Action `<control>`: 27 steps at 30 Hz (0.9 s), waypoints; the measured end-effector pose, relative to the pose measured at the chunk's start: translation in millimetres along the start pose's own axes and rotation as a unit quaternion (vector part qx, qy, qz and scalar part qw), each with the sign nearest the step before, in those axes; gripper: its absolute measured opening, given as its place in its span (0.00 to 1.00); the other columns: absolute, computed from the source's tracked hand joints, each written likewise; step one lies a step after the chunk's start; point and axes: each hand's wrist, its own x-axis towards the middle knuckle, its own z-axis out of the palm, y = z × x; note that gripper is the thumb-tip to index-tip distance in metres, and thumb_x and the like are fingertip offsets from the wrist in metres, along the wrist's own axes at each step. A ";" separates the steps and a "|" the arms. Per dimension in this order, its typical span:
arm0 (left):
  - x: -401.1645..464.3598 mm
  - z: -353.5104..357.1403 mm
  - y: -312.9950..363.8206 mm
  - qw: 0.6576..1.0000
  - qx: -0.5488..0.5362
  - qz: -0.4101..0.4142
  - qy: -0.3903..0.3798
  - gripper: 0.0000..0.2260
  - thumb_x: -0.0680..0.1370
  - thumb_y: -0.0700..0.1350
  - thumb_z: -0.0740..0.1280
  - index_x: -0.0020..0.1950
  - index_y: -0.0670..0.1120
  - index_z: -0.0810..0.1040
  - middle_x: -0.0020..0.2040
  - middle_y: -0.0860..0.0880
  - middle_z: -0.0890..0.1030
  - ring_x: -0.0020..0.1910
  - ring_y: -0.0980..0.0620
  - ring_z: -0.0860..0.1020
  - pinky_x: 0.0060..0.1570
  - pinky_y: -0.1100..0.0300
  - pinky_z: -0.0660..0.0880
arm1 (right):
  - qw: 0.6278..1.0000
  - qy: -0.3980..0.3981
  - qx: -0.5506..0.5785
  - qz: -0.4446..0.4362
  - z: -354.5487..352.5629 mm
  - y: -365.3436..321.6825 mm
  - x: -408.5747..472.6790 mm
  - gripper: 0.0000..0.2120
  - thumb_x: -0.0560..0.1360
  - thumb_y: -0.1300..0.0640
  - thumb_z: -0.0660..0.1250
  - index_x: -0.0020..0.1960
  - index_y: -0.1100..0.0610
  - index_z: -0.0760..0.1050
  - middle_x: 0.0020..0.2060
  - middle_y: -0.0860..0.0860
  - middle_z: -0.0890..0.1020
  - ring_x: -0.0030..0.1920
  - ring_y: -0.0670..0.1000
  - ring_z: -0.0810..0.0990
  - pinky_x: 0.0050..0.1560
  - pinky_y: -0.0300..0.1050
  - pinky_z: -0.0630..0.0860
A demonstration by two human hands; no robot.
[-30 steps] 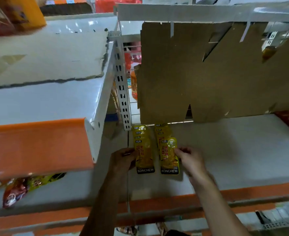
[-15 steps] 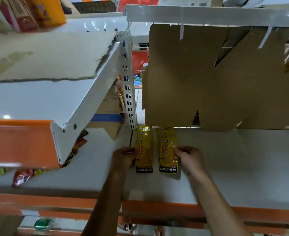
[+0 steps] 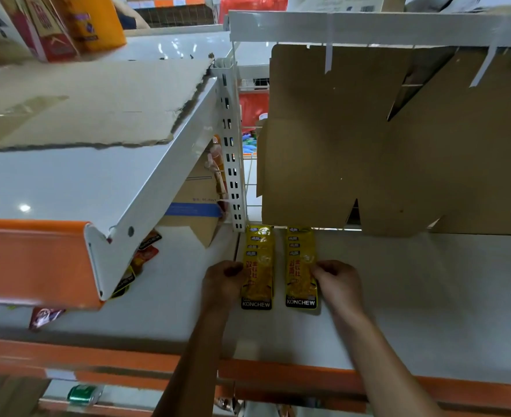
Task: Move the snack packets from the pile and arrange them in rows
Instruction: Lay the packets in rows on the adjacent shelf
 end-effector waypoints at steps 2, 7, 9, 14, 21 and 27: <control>1.8 0.8 -2.2 1.000 0.006 0.005 0.004 0.04 0.73 0.41 0.75 0.46 0.48 0.85 0.43 0.46 0.86 0.44 0.46 0.85 0.50 0.41 0.81 | 1.000 -0.003 -0.013 -0.003 -1.2 1.7 -0.4 0.03 0.73 0.55 0.71 0.42 0.53 0.83 0.36 0.48 0.85 0.40 0.48 0.84 0.39 0.42 0.77; 3.2 2.2 -3.2 1.000 0.011 0.002 0.013 0.05 0.74 0.42 0.75 0.48 0.48 0.84 0.43 0.47 0.86 0.43 0.46 0.85 0.49 0.41 0.81 | 0.999 -0.002 -0.043 -0.023 -3.4 -1.3 -3.1 0.03 0.74 0.56 0.71 0.42 0.52 0.82 0.36 0.46 0.84 0.39 0.45 0.82 0.36 0.40 0.73; 3.9 2.2 -3.9 1.000 0.021 0.006 0.015 0.05 0.74 0.43 0.75 0.47 0.51 0.83 0.44 0.47 0.86 0.44 0.45 0.85 0.49 0.40 0.81 | 0.998 0.001 -0.057 -0.029 -4.2 -2.7 -3.7 0.02 0.74 0.56 0.71 0.43 0.51 0.81 0.37 0.45 0.83 0.40 0.44 0.81 0.36 0.39 0.72; 4.0 0.4 -8.1 1.000 0.023 0.011 0.006 0.06 0.71 0.47 0.75 0.47 0.50 0.84 0.44 0.48 0.86 0.44 0.46 0.85 0.47 0.40 0.82 | 0.998 -0.005 -0.057 -0.037 -6.3 -2.2 -4.2 0.01 0.74 0.56 0.70 0.45 0.51 0.81 0.38 0.45 0.84 0.41 0.44 0.82 0.37 0.39 0.73; 2.3 1.6 -4.9 0.999 0.047 0.022 0.012 0.06 0.75 0.42 0.74 0.50 0.47 0.84 0.44 0.48 0.86 0.44 0.47 0.85 0.48 0.42 0.82 | 0.994 -0.013 -0.099 -0.047 -10.9 -6.4 -5.7 0.03 0.75 0.55 0.70 0.46 0.52 0.82 0.40 0.46 0.84 0.41 0.43 0.81 0.37 0.36 0.72; -1.8 1.3 -0.8 0.998 0.057 0.019 0.013 0.07 0.75 0.42 0.73 0.53 0.45 0.83 0.45 0.47 0.86 0.44 0.48 0.85 0.48 0.44 0.82 | 0.992 -0.012 -0.118 -0.053 -12.1 -5.8 -6.0 0.05 0.75 0.54 0.70 0.49 0.53 0.82 0.40 0.46 0.83 0.42 0.44 0.80 0.38 0.35 0.71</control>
